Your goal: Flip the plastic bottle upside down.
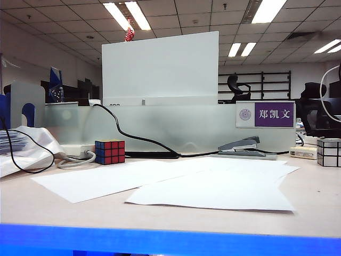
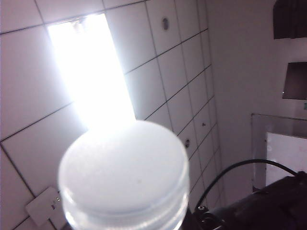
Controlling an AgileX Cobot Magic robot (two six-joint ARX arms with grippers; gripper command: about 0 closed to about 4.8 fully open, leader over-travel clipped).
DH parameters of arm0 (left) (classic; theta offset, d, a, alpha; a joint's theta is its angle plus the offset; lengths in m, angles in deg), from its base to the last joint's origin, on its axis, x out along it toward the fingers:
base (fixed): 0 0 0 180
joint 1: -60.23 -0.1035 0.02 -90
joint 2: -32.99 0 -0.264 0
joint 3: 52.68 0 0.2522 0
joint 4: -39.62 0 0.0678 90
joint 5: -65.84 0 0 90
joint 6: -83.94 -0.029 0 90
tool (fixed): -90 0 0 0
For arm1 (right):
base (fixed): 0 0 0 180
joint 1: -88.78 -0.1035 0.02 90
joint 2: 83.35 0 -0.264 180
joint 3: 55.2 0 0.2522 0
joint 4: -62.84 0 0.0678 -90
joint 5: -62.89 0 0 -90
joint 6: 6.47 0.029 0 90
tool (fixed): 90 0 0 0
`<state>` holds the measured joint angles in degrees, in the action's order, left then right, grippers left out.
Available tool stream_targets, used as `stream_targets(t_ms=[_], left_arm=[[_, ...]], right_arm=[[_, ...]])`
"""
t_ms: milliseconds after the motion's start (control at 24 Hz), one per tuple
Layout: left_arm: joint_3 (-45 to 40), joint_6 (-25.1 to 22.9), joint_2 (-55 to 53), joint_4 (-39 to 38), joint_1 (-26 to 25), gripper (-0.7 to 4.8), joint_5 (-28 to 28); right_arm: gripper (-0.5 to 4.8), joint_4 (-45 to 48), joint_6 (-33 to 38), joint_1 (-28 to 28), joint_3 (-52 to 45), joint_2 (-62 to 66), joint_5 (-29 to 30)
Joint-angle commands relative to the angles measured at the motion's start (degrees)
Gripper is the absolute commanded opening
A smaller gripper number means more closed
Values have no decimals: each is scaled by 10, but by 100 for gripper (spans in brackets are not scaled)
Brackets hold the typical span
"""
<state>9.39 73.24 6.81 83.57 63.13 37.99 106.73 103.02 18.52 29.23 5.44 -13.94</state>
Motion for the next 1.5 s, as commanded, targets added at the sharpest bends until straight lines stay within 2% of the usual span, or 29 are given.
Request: stream_targets(t_ms=[42,125,250,375,500,542,626,667,792,876,959,1043,1168,1293,1418,1501], left_arm=[[3,2,-6,-1,0,361,-8],[3,2,-7,0,0,329,-8],[3,2,-10,1,0,325,-9],[3,2,-10,1,0,269,-9],[3,2,-10,1,0,246,-9],[3,2,-10,1,0,210,-9],[3,2,-11,1,0,86,-9],[3,2,-11,1,0,56,-9],[3,2,-11,1,0,51,-9],[3,2,-10,1,0,27,-15],[3,3,-10,-2,0,-1,-22],[3,5,-11,-2,0,-4,-22],[3,34,-10,-2,0,-4,-43],[3,39,-10,-7,0,-4,-43],[3,39,-10,-11,0,-4,-43],[3,40,-10,-16,0,-4,-43]], right_arm=[[-6,6,-4,-2,3,1,5],[-6,6,-4,-2,3,2,4],[-6,4,-4,-2,3,2,4],[-6,4,-4,-2,3,2,4],[-6,4,-4,-2,3,2,5],[-6,4,-4,-2,3,2,5],[-6,1,-4,-2,3,2,5],[-6,-2,-4,-2,3,2,5],[2,-6,-4,-1,3,2,5],[43,-6,-5,-1,3,2,4],[142,-6,-7,-1,3,2,4],[263,-4,-17,-1,3,2,4],[378,1,-43,0,3,2,5],[442,21,-55,10,4,2,0],[446,27,-82,17,3,2,-3],[470,35,-115,29,4,1,-2]])
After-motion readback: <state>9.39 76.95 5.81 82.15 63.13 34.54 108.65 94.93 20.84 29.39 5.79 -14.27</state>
